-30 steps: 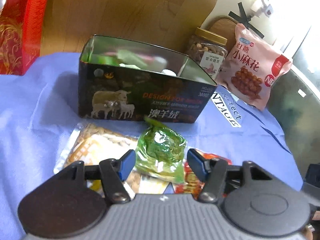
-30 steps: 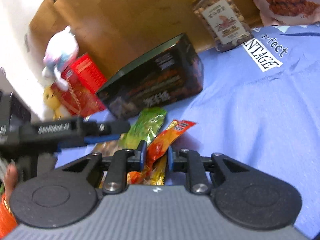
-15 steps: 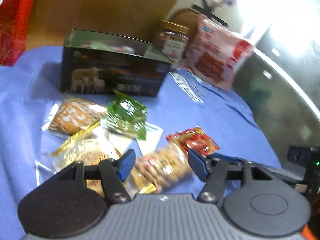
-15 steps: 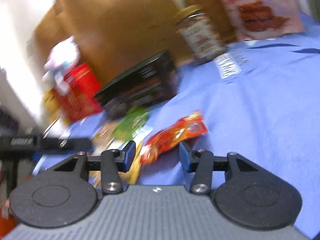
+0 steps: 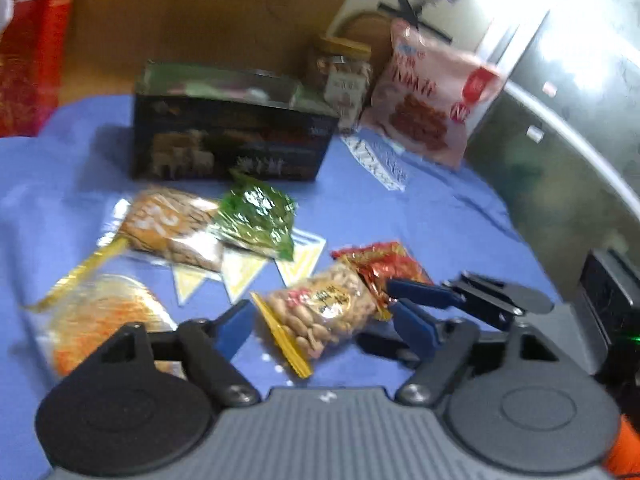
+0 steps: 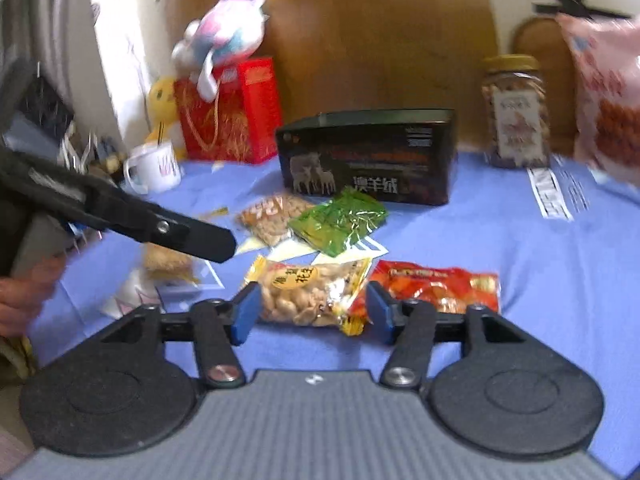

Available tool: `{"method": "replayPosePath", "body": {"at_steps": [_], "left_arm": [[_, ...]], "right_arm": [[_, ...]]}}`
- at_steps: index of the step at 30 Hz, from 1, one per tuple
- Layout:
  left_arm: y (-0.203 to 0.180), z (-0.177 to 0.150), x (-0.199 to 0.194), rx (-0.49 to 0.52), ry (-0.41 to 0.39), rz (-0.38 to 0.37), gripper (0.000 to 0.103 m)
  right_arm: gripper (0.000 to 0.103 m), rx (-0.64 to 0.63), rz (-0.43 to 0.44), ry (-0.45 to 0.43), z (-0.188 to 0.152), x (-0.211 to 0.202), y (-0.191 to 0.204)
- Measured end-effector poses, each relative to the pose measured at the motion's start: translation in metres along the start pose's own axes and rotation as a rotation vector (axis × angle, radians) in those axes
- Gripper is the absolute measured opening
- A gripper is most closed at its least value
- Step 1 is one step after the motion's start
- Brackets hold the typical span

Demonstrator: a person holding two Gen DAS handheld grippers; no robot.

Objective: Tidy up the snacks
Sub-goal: 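Move the left tool to the peanut bag and grasp it, then carry the peanut bag over the black tin and release it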

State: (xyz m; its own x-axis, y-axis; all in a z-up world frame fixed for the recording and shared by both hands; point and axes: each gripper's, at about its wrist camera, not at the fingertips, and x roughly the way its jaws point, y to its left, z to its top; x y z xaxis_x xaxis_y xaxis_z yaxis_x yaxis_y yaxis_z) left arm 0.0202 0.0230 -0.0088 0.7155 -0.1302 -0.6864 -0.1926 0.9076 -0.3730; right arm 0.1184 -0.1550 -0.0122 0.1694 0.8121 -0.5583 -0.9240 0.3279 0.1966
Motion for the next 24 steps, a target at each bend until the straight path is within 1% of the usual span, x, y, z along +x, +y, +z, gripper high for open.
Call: {"method": "replayPosePath", "body": {"at_steps": [2,3,4,5,6,7,8,9,10,11,13,16,19,21,22,23,24], "left_arm": [[0.0,-0.001,0.018,-0.009,0.055,0.023,0.08],[0.004,-0.004,0.025,-0.031,0.078,0.016,0.08],[0.004,-0.006,0.024,-0.031,0.046,0.011,0.08],[0.002,-0.008,0.025,-0.024,0.052,0.004,0.078],[-0.001,-0.009,0.026,-0.014,0.046,0.0,0.072],[-0.003,-0.009,0.027,-0.006,0.044,0.013,0.07],[-0.004,-0.008,0.027,0.002,0.041,0.03,0.063],[-0.003,-0.007,0.026,0.002,0.039,0.041,0.056],[-0.001,-0.005,0.025,-0.005,0.038,0.048,0.053],[0.004,-0.002,0.022,-0.022,0.038,0.033,0.053],[0.01,0.006,0.012,-0.045,0.011,0.004,0.052],[0.01,0.03,-0.001,-0.021,-0.064,-0.004,0.052],[0.012,0.072,-0.011,0.009,-0.153,0.02,0.054],[0.017,0.106,-0.009,0.035,-0.205,0.033,0.062],[0.021,0.122,-0.005,0.036,-0.22,0.04,0.066],[0.027,0.136,0.001,0.038,-0.229,0.054,0.075],[0.031,0.146,0.007,0.037,-0.234,0.082,0.076]], "right_arm": [[0.067,-0.067,-0.008,0.044,-0.002,0.015,0.003],[0.069,-0.095,-0.015,0.049,-0.003,0.019,0.005],[0.069,-0.123,-0.011,0.051,-0.004,0.02,0.009],[0.069,-0.151,-0.004,0.054,-0.004,0.021,0.014],[0.069,-0.17,0.009,0.057,-0.005,0.024,0.019],[0.067,-0.169,0.017,0.057,-0.004,0.026,0.023],[0.066,-0.173,0.006,0.049,-0.004,0.028,0.026],[0.056,-0.18,-0.012,0.038,-0.004,0.027,0.027],[0.051,-0.17,-0.021,0.029,-0.002,0.027,0.026],[0.049,-0.142,-0.015,0.019,-0.001,0.025,0.023],[0.048,-0.08,-0.001,-0.014,0.006,0.022,0.017],[0.048,-0.1,-0.034,-0.1,0.026,0.02,0.018],[0.048,-0.131,-0.071,-0.171,0.064,0.033,0.01],[0.049,-0.111,-0.082,-0.202,0.095,0.049,-0.002],[0.055,-0.092,-0.09,-0.207,0.112,0.062,-0.01],[0.06,-0.087,-0.108,-0.204,0.122,0.072,-0.015],[0.071,-0.091,-0.132,-0.196,0.13,0.081,-0.019]]}}
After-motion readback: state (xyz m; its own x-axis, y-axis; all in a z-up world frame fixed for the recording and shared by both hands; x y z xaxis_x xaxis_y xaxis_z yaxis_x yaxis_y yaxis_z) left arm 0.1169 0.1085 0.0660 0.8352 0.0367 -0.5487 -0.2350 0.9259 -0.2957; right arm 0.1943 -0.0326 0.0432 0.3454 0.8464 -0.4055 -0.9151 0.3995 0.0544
